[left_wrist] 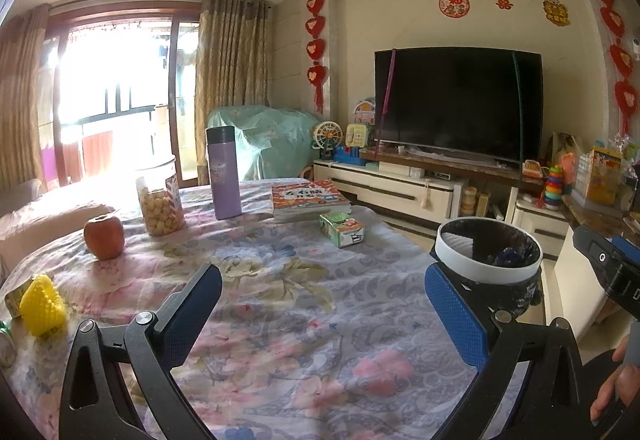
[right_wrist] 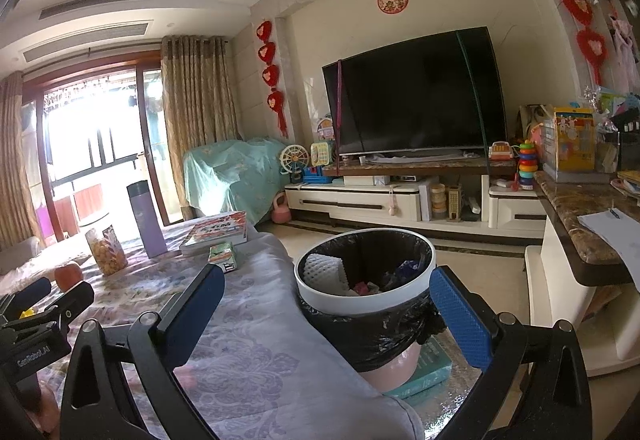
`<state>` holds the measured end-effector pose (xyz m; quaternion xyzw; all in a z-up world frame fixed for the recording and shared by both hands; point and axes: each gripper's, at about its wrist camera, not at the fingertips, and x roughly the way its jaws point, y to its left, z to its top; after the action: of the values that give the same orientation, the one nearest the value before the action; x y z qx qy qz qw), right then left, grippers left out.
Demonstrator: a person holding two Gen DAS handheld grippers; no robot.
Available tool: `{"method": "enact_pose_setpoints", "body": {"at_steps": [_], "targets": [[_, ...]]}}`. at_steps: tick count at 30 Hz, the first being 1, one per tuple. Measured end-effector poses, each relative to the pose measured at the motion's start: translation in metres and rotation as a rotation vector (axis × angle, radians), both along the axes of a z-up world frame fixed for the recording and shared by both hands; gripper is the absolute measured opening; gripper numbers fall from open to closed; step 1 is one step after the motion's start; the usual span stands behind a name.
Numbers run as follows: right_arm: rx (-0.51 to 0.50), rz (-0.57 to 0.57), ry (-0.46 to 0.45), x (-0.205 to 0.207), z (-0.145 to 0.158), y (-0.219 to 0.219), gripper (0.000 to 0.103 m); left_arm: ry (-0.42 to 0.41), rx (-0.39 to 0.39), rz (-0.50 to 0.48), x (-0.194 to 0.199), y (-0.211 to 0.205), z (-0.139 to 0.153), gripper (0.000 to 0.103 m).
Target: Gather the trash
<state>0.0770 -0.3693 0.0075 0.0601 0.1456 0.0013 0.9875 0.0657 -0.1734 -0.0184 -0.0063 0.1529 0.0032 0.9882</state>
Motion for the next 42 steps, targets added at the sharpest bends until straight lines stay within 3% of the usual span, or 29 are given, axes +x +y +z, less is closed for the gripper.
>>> {"method": "enact_pose_setpoints", "body": {"at_steps": [42], "targets": [[0.005,0.018,0.012,0.004,0.006,0.0061,0.103,0.01,0.002,-0.019,0.0082,0.0059,-0.0046,0.102]]}}
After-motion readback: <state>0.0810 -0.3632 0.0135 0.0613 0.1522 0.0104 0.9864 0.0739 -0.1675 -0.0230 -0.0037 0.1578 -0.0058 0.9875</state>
